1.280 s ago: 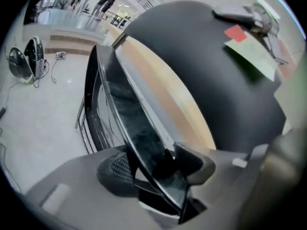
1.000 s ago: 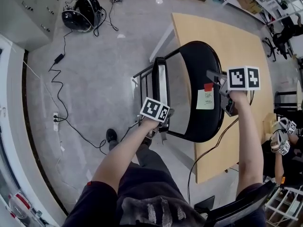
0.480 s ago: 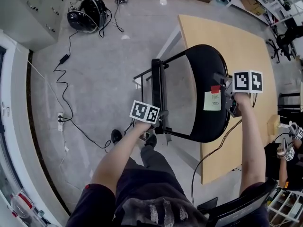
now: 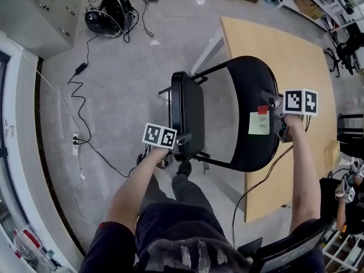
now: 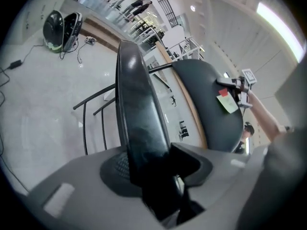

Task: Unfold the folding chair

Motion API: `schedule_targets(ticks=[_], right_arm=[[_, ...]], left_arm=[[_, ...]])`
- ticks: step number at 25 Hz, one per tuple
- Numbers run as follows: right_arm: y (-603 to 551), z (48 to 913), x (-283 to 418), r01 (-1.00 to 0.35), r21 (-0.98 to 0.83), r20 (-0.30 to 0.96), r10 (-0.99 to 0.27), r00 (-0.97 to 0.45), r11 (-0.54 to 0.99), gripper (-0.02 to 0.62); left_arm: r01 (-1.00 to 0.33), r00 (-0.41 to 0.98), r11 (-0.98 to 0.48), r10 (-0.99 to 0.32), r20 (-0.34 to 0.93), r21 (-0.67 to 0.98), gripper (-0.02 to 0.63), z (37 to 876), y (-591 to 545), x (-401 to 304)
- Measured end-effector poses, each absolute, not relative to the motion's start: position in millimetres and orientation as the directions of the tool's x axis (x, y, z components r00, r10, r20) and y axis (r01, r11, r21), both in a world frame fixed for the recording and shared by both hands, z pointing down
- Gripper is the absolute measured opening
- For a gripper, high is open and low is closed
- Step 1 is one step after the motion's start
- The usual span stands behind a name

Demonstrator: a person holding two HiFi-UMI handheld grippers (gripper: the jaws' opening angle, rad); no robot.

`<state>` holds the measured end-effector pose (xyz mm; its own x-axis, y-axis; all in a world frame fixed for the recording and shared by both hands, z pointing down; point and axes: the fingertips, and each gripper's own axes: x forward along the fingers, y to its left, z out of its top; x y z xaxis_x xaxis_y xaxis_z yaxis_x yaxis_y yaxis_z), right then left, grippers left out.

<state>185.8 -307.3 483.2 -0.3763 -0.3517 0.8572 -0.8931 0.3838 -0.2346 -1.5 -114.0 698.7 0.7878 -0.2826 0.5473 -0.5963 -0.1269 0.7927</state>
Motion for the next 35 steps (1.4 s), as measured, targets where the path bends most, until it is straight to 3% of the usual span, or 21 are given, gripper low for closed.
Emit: schedule_targets(ticks=[20, 35], right_arm=[[-306.0, 500.8, 193.1, -0.877, -0.301, 0.852, -0.307, -0.423, 0.374, 0.103], [-296.9, 558.5, 137.6, -0.851, -0.37, 0.831, -0.276, -0.482, 0.373, 0.094]], left_arm=[[-0.489, 0.762, 0.134, -0.415, 0.497, 0.862, 0.178, 740.0, -95.6, -86.9], [-0.464, 0.764, 0.146, -0.435, 0.477, 0.874, 0.213, 831.2, -76.7, -172.2]])
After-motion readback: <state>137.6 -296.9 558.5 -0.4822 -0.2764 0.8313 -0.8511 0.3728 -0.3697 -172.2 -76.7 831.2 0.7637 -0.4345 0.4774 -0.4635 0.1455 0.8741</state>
